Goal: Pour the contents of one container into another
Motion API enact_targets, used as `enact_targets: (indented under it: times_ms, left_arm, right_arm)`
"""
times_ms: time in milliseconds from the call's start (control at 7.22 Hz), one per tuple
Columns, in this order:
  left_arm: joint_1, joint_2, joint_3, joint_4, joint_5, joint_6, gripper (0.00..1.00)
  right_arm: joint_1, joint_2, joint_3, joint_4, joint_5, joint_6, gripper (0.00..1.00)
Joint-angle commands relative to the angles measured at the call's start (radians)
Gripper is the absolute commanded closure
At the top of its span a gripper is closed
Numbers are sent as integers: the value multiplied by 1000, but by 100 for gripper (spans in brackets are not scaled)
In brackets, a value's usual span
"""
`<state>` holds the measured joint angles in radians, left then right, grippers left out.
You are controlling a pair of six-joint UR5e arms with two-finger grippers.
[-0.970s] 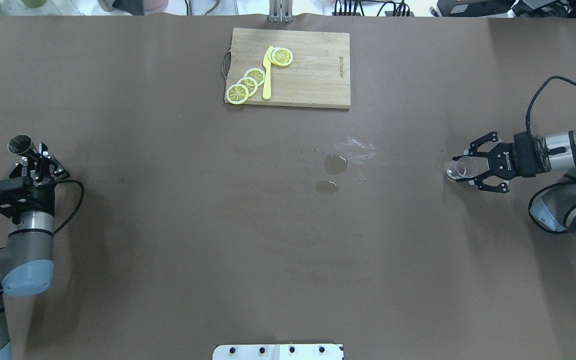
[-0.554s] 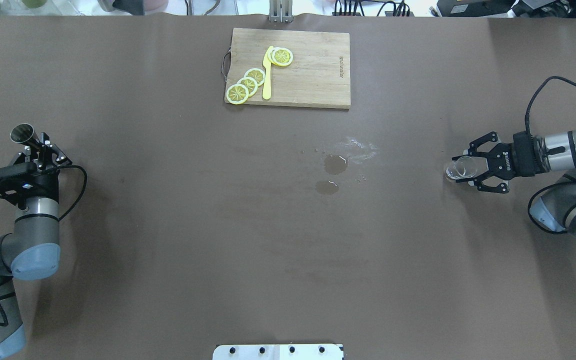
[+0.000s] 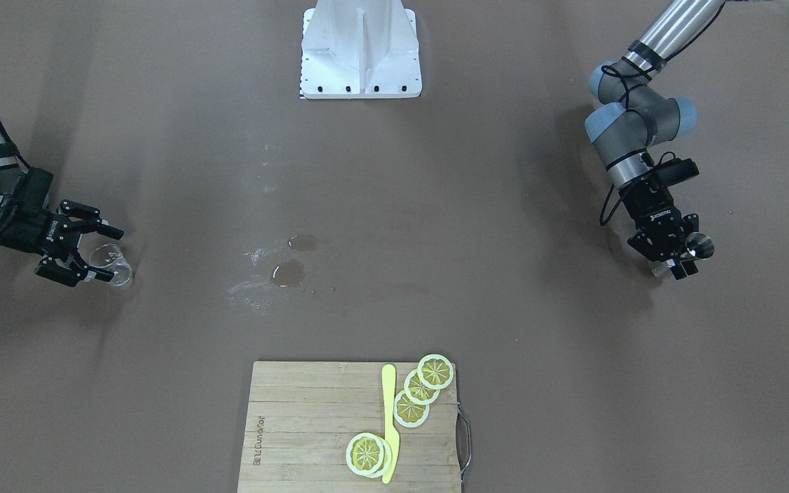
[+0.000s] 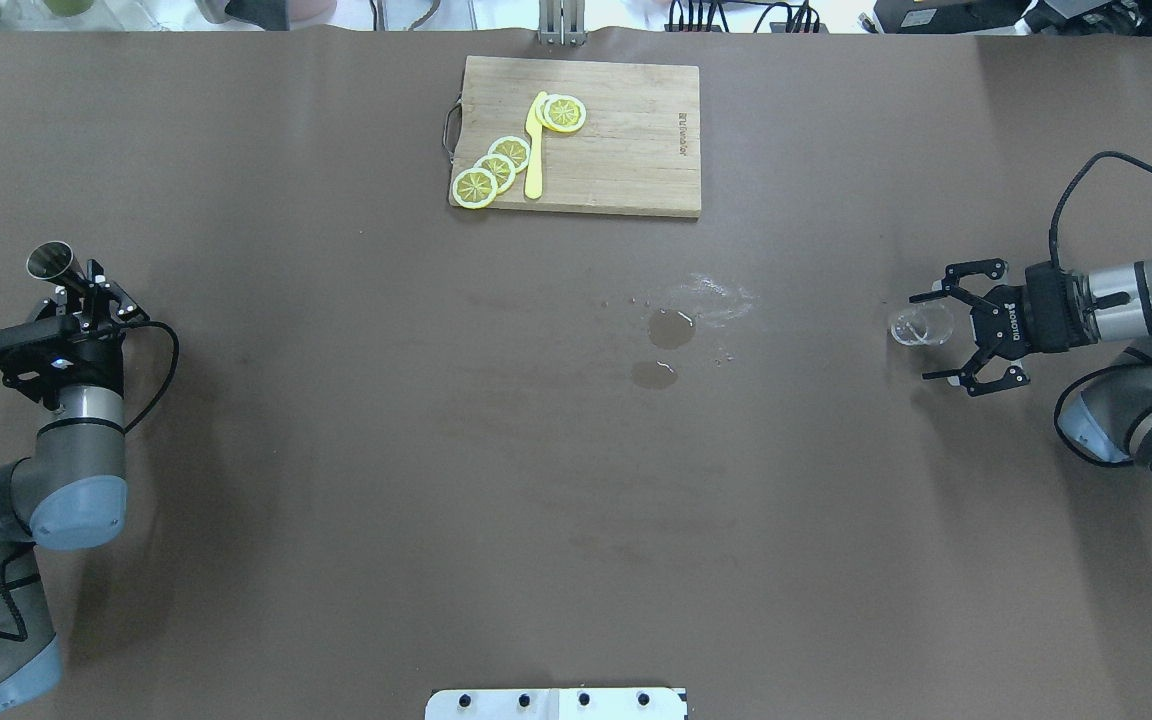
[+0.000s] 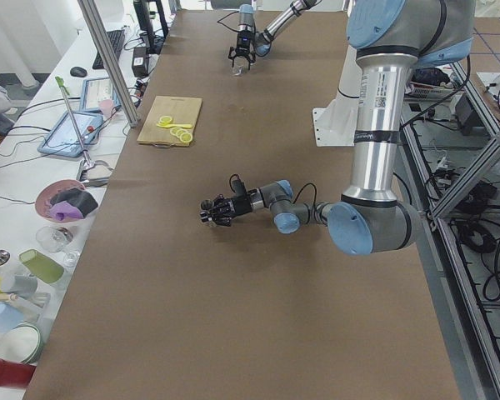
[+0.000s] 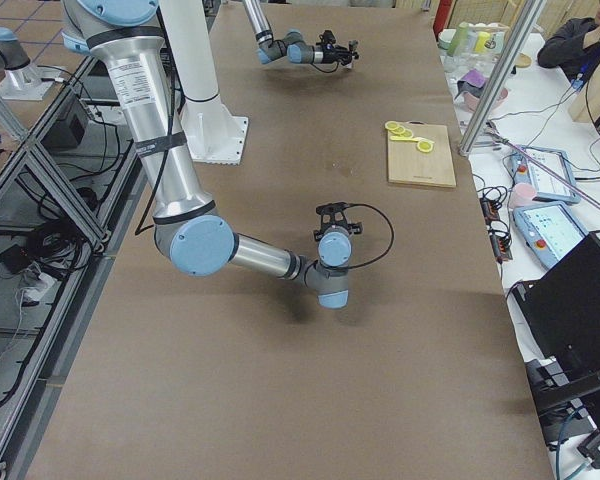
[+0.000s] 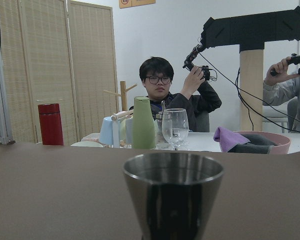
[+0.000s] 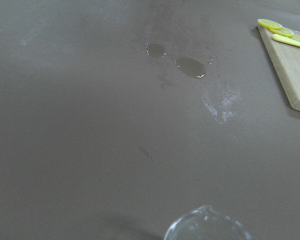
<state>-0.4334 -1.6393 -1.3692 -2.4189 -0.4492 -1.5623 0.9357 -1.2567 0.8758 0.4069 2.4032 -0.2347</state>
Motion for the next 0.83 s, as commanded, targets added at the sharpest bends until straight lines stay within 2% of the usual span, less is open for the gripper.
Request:
enact_targets:
  times_ms: [0,277,416,554,693]
  left_arm:
    - [-1,-1,1,0,-5,-8,66]
    - [-1,-1,-1,0,-8,-7,34]
    - [1,1,-8,-2,-8,-7,22]
    - [4,3,-11,0,-8,-5,16]
    - [4,1,-22,0,-6,-4,2]
  right_arm:
    - [0,-1,0,1,1,0,0]
    - [0,0,2,0,-2,0,0]
    - [0,3,-1,0,-4,0,0]
    - [0,6,-3,-2,-6,2,0]
    - [1,8,-14,-3,-21,2,0]
